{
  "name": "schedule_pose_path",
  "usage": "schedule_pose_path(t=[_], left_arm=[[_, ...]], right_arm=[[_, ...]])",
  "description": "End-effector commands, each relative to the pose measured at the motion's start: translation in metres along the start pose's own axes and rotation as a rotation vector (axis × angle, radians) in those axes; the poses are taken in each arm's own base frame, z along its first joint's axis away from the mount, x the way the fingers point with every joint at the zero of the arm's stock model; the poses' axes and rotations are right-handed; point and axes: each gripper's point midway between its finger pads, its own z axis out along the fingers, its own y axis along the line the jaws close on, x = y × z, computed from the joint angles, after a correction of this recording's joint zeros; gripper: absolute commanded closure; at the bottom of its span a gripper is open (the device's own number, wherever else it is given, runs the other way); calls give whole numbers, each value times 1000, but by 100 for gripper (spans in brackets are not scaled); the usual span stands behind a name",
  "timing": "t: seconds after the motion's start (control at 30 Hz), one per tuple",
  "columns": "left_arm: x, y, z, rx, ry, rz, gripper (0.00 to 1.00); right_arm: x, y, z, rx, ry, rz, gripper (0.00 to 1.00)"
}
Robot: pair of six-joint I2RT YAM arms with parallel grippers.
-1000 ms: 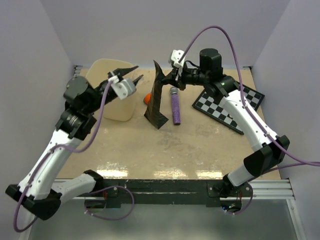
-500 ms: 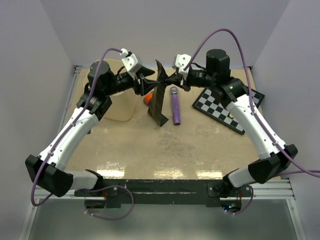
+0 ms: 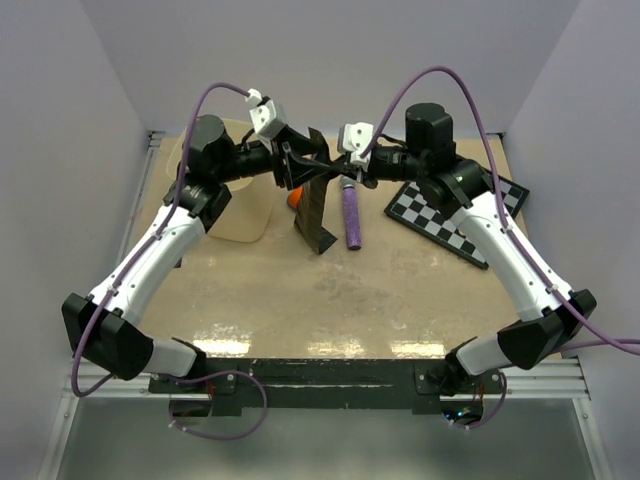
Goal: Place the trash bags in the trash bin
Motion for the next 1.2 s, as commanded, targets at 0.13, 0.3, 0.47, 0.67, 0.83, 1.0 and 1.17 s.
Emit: schedule_pose_path(t=[0.13, 0.3, 0.47, 0.67, 0.83, 1.0, 1.17], left_arm=[[-25, -10, 4, 93, -53, 50, 59], [-17, -11, 7, 126, -32, 42, 73], [-12, -7, 7, 116, -22, 52, 90], [-11, 8, 5, 41, -25, 81, 100], [-10, 15, -4, 5, -23, 99, 100], [-2, 16, -16, 16, 23, 177, 100], [4, 11, -21, 34, 39, 181, 100]], right_arm=[[-11, -3, -3, 18, -8, -64, 100], [-12, -5, -3, 26, -9, -67, 100], [-11, -6, -4, 33, -2, -69, 100], [-8, -5, -6, 35, 16, -79, 100], [0, 0, -11, 35, 53, -70, 100], [-1, 9, -23, 40, 51, -31, 91], [-7, 14, -21, 27, 16, 29, 88]])
